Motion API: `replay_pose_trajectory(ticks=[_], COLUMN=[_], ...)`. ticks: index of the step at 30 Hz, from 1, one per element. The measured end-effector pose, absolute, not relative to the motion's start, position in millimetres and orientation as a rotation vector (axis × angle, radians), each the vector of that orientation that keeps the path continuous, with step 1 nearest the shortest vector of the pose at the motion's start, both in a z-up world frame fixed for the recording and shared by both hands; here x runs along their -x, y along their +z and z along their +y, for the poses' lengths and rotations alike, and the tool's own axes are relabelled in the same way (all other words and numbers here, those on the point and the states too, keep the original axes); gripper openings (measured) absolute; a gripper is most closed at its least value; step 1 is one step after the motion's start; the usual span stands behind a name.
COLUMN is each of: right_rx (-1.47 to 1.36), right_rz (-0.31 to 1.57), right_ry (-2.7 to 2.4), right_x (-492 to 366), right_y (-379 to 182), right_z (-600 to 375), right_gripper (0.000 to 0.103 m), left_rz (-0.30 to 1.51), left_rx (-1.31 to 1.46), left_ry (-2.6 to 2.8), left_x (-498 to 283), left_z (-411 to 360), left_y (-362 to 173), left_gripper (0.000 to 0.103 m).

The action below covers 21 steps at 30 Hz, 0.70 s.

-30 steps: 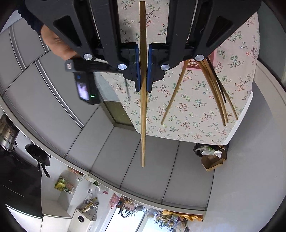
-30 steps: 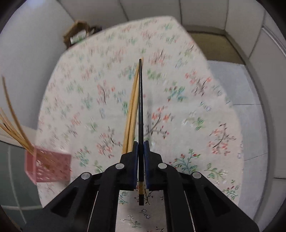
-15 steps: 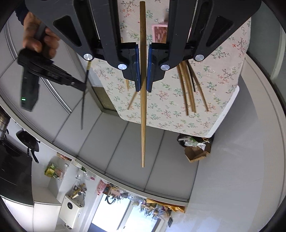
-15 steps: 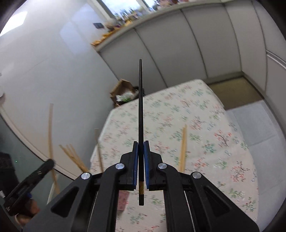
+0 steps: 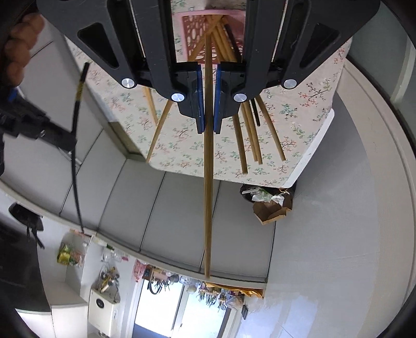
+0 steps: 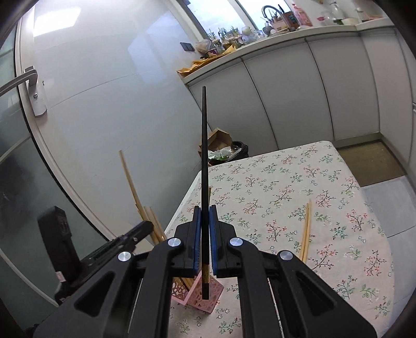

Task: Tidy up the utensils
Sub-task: 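Carry both held chopsticks over the pink holder, then drop both chopsticks into the pink holder by opening both grippers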

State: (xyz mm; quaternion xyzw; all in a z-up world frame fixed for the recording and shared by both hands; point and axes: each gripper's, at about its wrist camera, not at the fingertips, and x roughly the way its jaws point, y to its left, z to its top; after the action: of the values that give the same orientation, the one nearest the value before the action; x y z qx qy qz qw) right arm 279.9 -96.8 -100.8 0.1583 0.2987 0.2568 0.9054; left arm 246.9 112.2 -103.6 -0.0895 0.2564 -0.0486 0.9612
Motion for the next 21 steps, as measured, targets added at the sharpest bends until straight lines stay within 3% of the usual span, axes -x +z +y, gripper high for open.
replay_pose_trajectory(ticks=[16, 21], right_rx=[-0.309, -0.303], right_rz=[0.639, 0.648], right_ry=[0.529, 0.528], right_x=[-278, -278], right_y=[-108, -113], right_z=[-90, -83], right_gripper=[0.006, 0.006], left_rz=[0.691, 0.663], left_rx=[0.123, 0.215], left_ry=[-0.136, -0.113], left_x=[-254, -251], left_z=[104, 119], left_y=[-113, -99], left_gripper=[0.007, 0.024])
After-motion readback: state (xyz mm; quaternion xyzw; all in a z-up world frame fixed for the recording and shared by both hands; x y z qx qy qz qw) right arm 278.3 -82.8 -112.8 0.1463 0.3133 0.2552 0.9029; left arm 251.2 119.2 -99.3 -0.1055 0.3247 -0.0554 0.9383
